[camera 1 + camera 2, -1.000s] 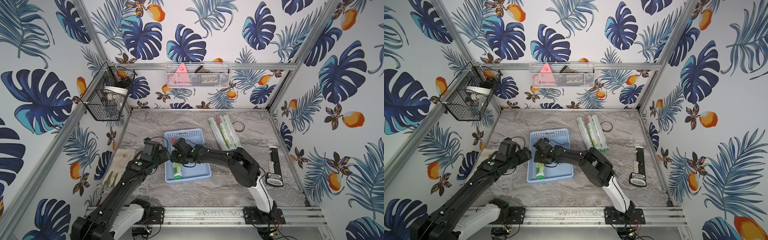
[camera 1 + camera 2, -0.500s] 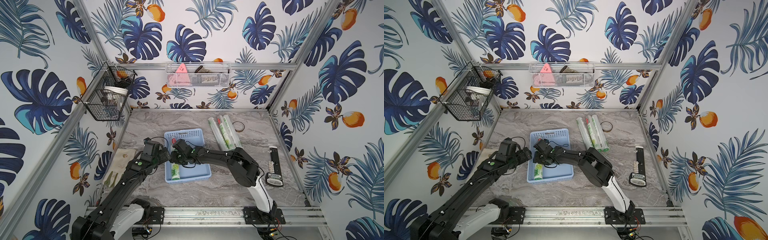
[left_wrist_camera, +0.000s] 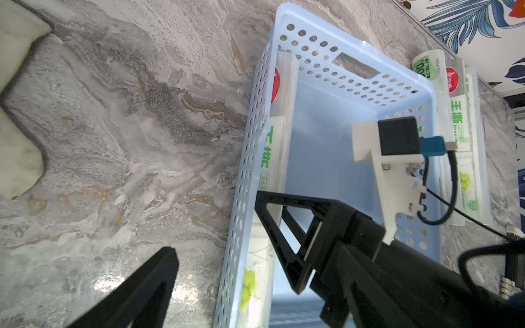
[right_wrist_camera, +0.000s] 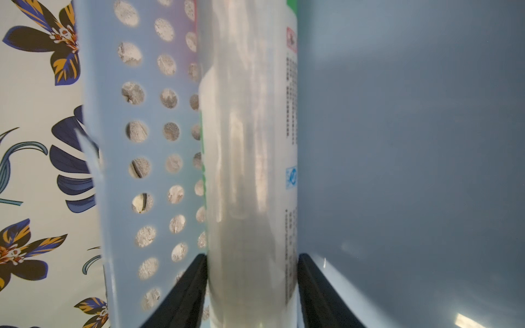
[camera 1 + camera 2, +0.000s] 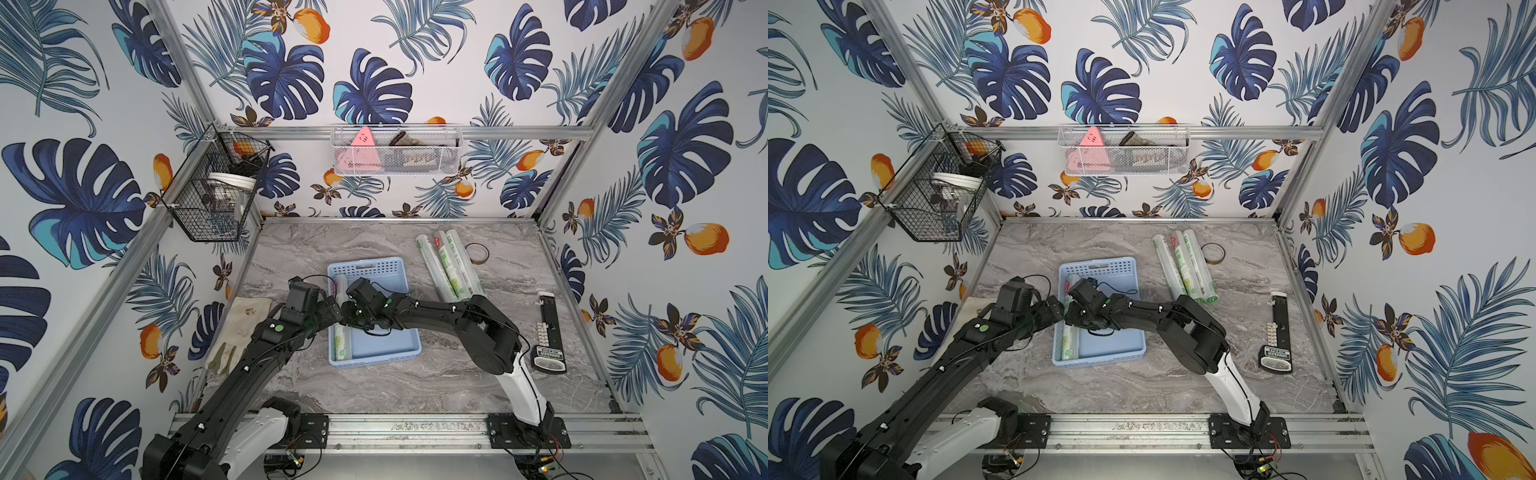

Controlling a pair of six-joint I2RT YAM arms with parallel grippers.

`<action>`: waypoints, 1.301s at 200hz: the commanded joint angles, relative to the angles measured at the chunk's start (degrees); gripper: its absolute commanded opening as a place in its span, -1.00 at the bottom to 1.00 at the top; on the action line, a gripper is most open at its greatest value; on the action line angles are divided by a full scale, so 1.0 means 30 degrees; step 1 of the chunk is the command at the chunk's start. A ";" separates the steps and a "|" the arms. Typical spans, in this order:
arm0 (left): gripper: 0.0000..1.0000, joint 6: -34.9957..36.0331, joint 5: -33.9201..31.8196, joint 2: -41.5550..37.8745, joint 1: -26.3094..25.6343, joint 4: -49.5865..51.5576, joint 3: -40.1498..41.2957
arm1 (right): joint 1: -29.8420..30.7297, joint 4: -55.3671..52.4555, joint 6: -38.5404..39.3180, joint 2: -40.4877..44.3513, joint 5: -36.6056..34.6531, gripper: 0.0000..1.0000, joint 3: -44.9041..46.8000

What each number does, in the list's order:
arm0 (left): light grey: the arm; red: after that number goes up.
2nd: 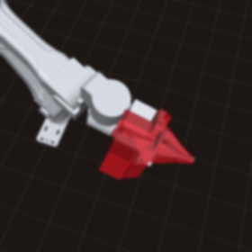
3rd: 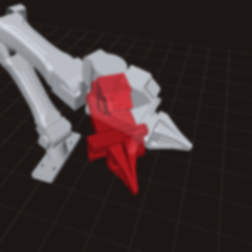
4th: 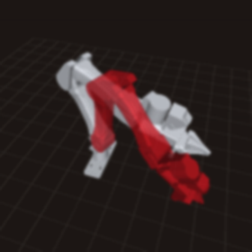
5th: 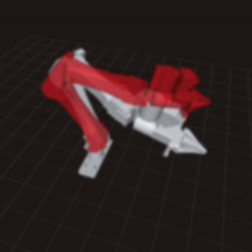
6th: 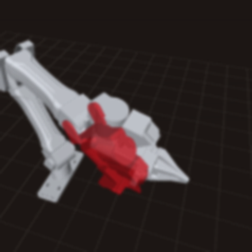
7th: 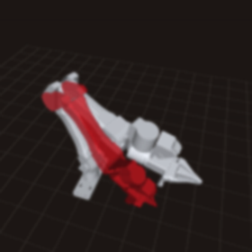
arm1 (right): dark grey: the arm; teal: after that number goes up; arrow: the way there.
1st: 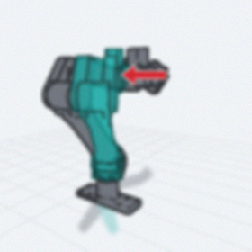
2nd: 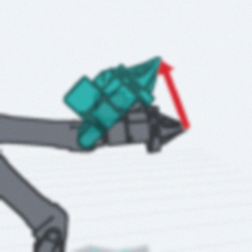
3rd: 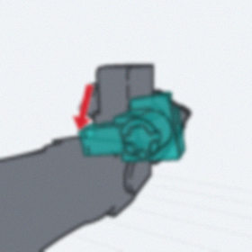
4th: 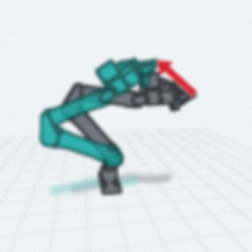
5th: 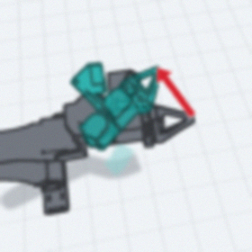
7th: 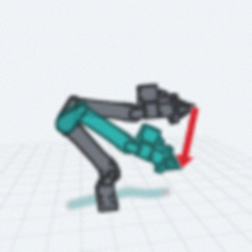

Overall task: Put the plastic wrap into the basket
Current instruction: Place the plastic wrap in the basket, then pick up the plastic wrap from the center of the board.

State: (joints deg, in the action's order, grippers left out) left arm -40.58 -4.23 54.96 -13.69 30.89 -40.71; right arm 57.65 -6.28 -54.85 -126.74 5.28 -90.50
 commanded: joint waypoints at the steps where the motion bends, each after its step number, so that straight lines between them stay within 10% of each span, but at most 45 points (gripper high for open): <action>1: 0.93 0.0005 0.0125 -0.0137 -0.0004 0.0235 0.0124 | 0.0032 0.1291 -0.0085 0.0528 0.0558 0.08 0.0405; 98: 0.98 0.0472 0.1064 0.0831 0.0016 0.1339 -0.2964 | -0.1050 -0.1840 0.2005 0.5122 -0.0168 0.35 0.2628; 157: 0.98 0.1371 0.4456 0.2884 -0.0273 0.0487 -0.5326 | -0.5612 -0.5329 0.5684 1.0869 -0.0759 0.46 0.5524; 200: 0.98 0.1664 0.3287 0.5830 -0.3222 -0.0384 -0.7299 | -0.8320 -0.8091 0.9953 1.2726 -0.3505 0.99 0.5147; 260: 0.98 0.1300 0.2188 1.0401 -0.7010 -0.1581 -1.0368 | -1.0527 -0.7548 1.2743 1.1987 -0.4182 1.00 0.5366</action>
State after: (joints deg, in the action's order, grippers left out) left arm -37.19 4.38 82.63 -32.51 28.93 -68.97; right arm 29.15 -29.50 -22.35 -89.23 -9.19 -74.78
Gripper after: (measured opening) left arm 0.989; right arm 0.998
